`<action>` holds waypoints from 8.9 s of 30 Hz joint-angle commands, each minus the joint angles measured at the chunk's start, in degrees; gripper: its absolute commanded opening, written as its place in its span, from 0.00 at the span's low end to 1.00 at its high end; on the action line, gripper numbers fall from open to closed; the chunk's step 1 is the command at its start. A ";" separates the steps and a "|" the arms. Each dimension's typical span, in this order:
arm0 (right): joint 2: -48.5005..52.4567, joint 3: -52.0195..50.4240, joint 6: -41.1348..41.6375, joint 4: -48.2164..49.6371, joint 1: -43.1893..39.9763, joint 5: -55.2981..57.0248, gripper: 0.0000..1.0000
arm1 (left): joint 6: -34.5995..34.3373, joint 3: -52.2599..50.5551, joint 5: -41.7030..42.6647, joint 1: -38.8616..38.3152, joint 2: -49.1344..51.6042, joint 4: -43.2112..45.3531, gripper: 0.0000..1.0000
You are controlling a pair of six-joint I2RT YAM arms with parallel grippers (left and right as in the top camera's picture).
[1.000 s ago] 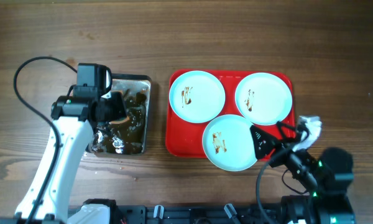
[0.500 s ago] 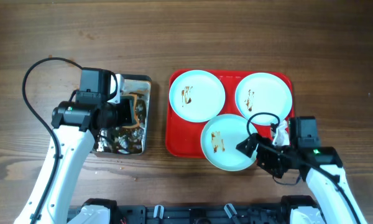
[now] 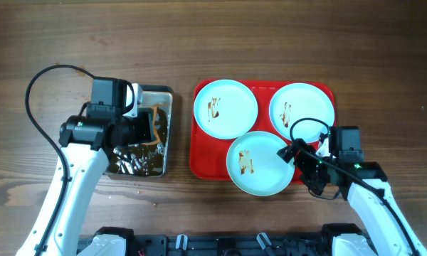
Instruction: Clean dirty plates on tray and stack at the side
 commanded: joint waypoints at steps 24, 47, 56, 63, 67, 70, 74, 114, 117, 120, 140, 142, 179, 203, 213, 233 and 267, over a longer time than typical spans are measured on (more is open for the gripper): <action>4.35 -8.17 -3.82 9.27 0.24 -6.93 0.04 | 1.11 0.39 1.16 -0.28 -0.85 0.35 0.04; 4.35 -8.09 4.26 7.91 0.24 4.66 0.04 | -3.67 0.37 25.29 -15.54 11.39 10.88 0.04; 4.35 -6.69 -2.60 7.32 0.24 2.43 0.04 | -6.69 0.37 25.05 -19.61 12.87 18.18 0.04; 4.24 -6.23 -5.42 6.73 0.24 -2.95 0.04 | -11.02 0.37 25.09 -23.43 13.05 25.24 0.04; 4.26 -6.19 -5.75 5.07 0.24 -4.59 0.04 | -11.63 0.37 21.99 -28.52 16.06 27.10 0.04; 4.26 -6.19 -3.72 2.84 0.24 -4.42 0.05 | -12.87 0.37 18.21 -33.20 21.00 27.76 0.04; 4.24 -6.19 -3.72 3.52 0.24 -4.15 0.04 | -14.64 0.37 18.18 -37.31 25.16 31.80 0.04; 4.26 -6.19 -3.52 1.97 0.24 -2.84 0.04 | -17.86 0.87 14.10 -39.34 33.88 41.77 0.04; 4.26 -6.19 -3.52 1.95 0.24 -2.84 0.04 | -25.83 0.87 21.99 -40.24 33.88 50.34 0.04; 4.26 -6.19 -3.52 1.92 0.24 -2.84 0.04 | -26.38 0.87 16.65 -41.79 33.88 49.24 0.04; 4.26 -4.87 -5.42 -10.27 0.24 1.90 0.04 | -14.47 0.87 -10.58 -37.81 33.88 34.01 0.04; 4.26 -4.87 -5.40 -10.25 0.24 1.92 0.04 | -13.86 0.87 1.42 -37.86 33.88 36.59 0.04; 4.26 -4.87 -5.25 -10.21 0.24 2.14 0.04 | -9.01 1.20 0.83 -35.65 39.06 29.40 0.04; 4.26 -4.87 -5.64 -9.38 0.24 2.12 0.04 | -2.03 1.60 16.02 -41.62 37.73 48.50 0.04; 4.26 -4.87 -5.62 -9.38 0.24 2.12 0.04 | -3.74 1.57 -1.55 -35.91 38.16 43.25 0.04; 4.26 -4.87 -6.75 -9.14 0.24 1.66 0.04 | -4.48 21.38 -12.98 -37.22 30.77 18.75 0.04; 4.42 20.13 -22.12 -40.46 1.75 -0.72 0.04 | -11.15 21.49 -17.00 -17.55 22.71 -1.55 0.04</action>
